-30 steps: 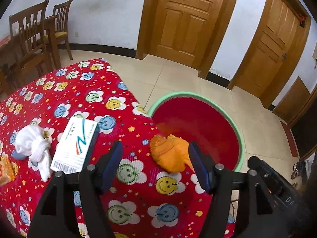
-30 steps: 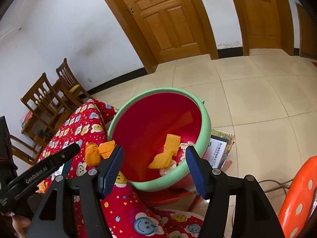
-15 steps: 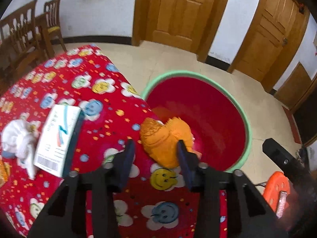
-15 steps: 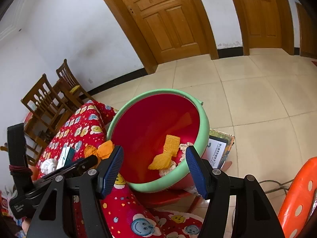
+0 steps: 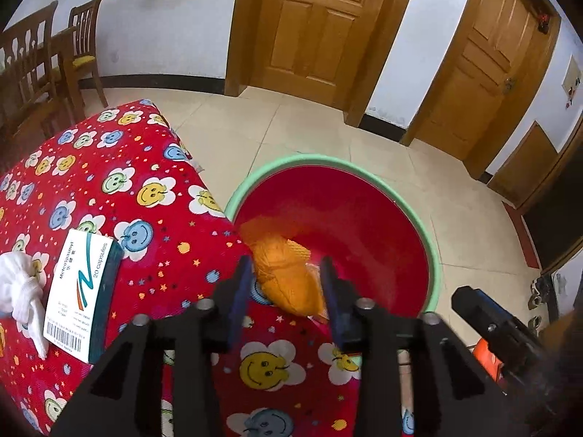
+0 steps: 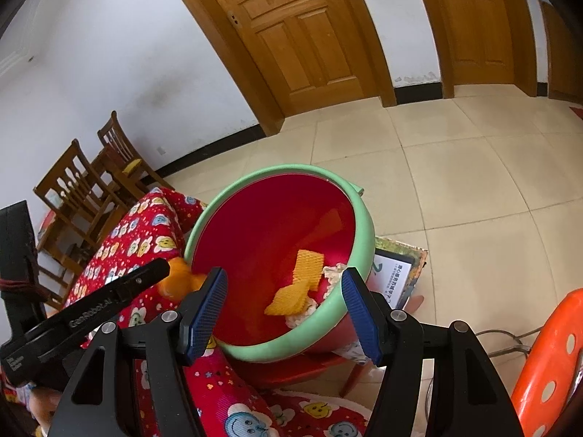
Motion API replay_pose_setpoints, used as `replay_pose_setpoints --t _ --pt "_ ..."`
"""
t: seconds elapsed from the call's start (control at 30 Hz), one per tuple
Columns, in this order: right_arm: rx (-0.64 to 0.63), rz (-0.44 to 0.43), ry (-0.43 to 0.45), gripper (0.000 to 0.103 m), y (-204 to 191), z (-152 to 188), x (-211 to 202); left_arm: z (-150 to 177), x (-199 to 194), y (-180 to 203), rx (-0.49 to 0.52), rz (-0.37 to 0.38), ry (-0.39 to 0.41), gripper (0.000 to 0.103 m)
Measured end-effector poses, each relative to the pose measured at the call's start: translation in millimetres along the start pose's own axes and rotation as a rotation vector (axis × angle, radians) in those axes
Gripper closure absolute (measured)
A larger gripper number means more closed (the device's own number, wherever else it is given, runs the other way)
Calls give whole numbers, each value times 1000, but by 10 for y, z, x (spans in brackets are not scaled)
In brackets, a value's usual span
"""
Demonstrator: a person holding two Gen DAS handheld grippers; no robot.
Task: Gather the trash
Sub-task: 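Carry the orange cloth and green toy over the red bucket and release both, then move both grippers back over the table toward the bread packet and medicine box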
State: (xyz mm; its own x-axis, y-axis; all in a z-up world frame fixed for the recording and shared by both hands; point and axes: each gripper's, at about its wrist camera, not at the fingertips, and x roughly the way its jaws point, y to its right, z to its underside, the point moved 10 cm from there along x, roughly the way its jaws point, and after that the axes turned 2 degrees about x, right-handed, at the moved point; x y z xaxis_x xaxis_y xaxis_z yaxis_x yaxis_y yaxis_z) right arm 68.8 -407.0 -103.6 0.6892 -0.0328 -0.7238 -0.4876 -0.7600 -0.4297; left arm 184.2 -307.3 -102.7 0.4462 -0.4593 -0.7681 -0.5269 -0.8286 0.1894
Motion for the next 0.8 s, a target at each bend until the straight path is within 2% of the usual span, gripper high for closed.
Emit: replay_pose_setpoints --t 0.03,0.17,0.23,0.43,0.8 --pt "0 0 -2 37 2 -1 6 -3 -15 -11 -4 -4 5 53" --pt "-6 -3 -4 37 -35 6 9 -13 -85 -93 -14 -32 13 50" --pt "-16 -8 -7 37 -79 16 3 -6 -149 -173 -30 -50 24 44" --pt "-60 -33 -12 36 -297 70 -47 73 -436 -444 -70 -127 53 35" --pt "-175 -103 -49 28 -914 307 -65 329 -1034 -1029 -148 -242 84 28"
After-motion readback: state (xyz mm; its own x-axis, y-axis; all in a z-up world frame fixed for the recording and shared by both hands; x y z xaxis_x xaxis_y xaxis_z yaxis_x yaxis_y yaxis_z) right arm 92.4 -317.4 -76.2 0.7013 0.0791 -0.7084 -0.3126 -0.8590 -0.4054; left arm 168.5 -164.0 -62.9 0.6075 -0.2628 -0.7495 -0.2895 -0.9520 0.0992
